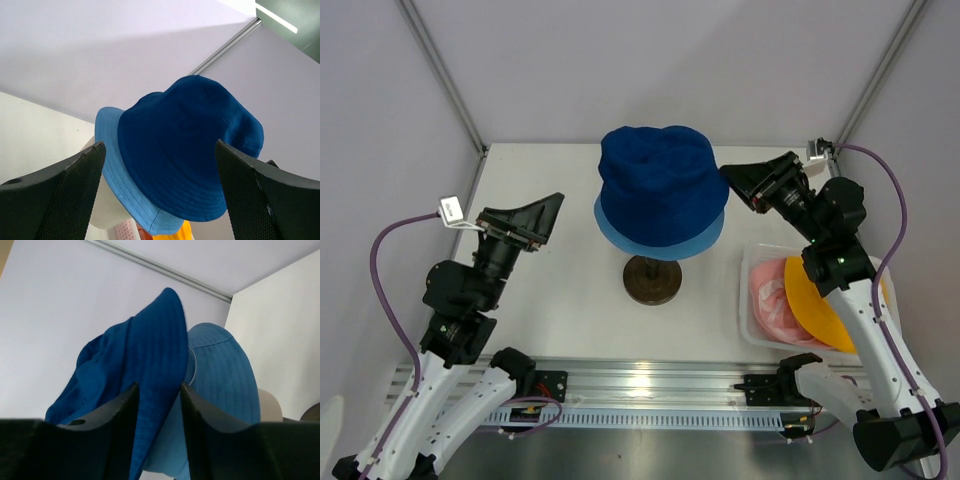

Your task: Stack the hats

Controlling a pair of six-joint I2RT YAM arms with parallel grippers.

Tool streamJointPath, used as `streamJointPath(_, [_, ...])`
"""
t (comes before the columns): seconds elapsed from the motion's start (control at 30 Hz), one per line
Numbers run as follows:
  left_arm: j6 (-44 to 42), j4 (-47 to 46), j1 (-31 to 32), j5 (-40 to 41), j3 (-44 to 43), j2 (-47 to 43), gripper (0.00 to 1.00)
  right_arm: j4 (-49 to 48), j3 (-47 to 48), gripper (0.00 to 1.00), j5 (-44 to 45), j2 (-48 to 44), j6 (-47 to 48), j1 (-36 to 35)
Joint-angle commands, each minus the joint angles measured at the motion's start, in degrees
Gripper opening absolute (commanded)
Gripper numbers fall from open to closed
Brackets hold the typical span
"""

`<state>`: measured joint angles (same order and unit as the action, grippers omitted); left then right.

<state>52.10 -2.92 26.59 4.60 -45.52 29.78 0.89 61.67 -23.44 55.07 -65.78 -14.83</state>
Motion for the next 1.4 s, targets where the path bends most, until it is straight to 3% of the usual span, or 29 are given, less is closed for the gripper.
streamJointPath(0.0, [0.2,-1.6,-0.5,1.7,0.1,-0.2,0.92,-6.1,0.2,0.29,-1.6,2.1,-2.2,-1.3])
streamJointPath(0.07, [-0.2,-1.6,-0.5,1.8,-0.1,0.0,0.92,-5.8,0.7,0.2,-2.5,2.9,-1.7,-1.3])
streamJointPath(0.13, [-0.3,-1.7,-0.5,1.7,-0.5,0.3,0.93,-4.2,1.0,0.01,-2.5,3.2,-0.3,-1.3])
streamJointPath(0.17, [-0.3,-1.7,-0.5,1.5,-0.5,0.8,0.93,-3.5,1.0,0.0,-2.2,3.2,0.5,-1.3])
streamJointPath(0.4, [2.5,-4.3,-0.5,-2.4,0.0,3.2,0.93,1.7,-4.8,0.0,4.0,-0.8,9.8,-1.1])
streamJointPath(0.53, [3.3,-5.9,-0.5,-3.4,0.9,4.4,0.92,-5.2,-11.2,0.0,5.5,-2.0,11.1,-1.6])
streamJointPath(0.8, [4.2,-6.0,-0.7,-7.6,-1.8,7.3,0.89,-10.4,-13.1,0.0,9.1,-1.0,18.0,-6.8])
streamJointPath(1.03, [9.3,-9.8,-0.8,-13.8,-0.8,10.6,0.83,-14.4,-15.7,0.0,10.4,0.0,17.7,-7.6])
streamJointPath(1.37, [16.1,-12.8,-0.8,-14.9,0.4,14.6,0.8,-14.4,-16.3,0.0,11.6,-0.1,17.7,-7.7])
